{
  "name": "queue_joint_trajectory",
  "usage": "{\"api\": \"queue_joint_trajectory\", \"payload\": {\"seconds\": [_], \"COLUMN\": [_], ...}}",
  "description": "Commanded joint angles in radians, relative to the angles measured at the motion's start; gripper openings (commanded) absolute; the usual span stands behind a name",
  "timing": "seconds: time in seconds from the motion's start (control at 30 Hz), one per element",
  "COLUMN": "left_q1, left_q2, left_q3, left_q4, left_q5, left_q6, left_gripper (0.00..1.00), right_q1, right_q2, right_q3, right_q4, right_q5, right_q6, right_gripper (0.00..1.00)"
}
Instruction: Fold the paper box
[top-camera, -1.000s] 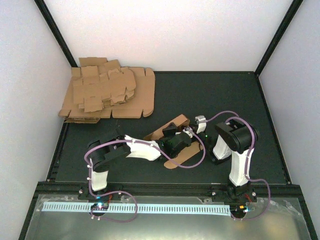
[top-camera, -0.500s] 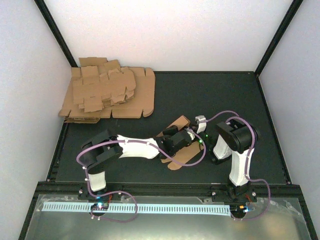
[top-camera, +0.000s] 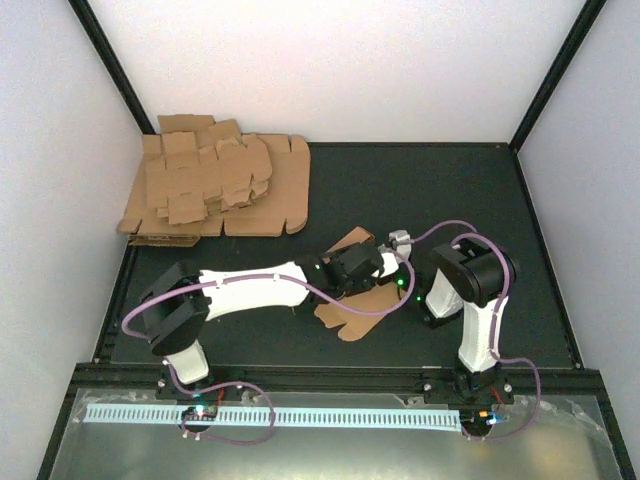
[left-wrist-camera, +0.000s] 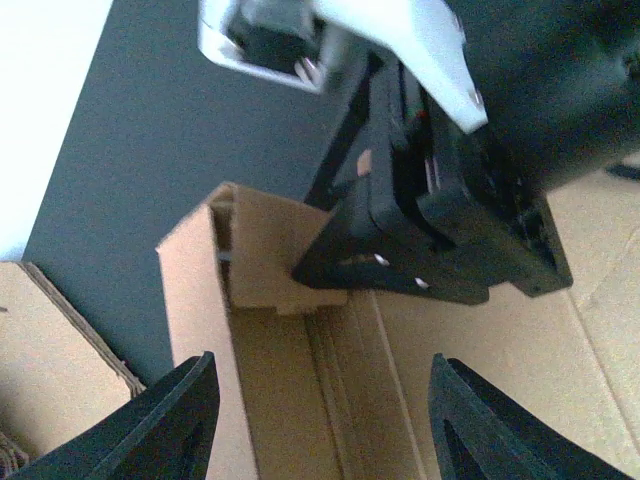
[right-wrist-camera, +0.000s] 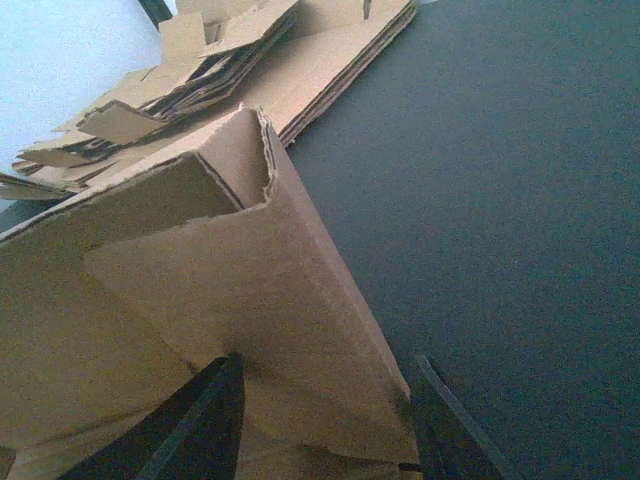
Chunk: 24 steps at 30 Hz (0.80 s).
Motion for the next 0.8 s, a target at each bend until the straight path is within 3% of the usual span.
{"api": "queue_joint_trajectory", "payload": {"seconds": [0.0, 0.37, 0.57, 0.77], "left_q1": [0.032, 0.266, 0.406, 0.493], "left_q2": [-0.062, -0.14, -0.024, 0.12], "left_q3": [0.085, 0.185, 0.225, 0.308], "left_q4": [-0.098, -0.174, -0.173, -0.187], "left_q5": [0.102, 0.36, 0.492, 0.735], "left_q6": [-0.062, -0.207, -0.235, -0.267], "left_gripper": [0.6, 0.71, 0.7, 0.67], "right_q1": [-0.003, 0.0, 0.007, 0.019], "right_q2": [0.015, 0.017, 0.013, -0.001], "right_q3": [0.012, 0.021, 0.027, 0.04], "right_q4": [0.099, 0.1, 0.093, 0.054], "right_q5": [-0.007, -0.016, -0.022, -0.021], "right_q6": [-0.03, -0.031, -0.036, -0.056], "right_gripper": [0.49, 0.49, 0.49, 0.49]}}
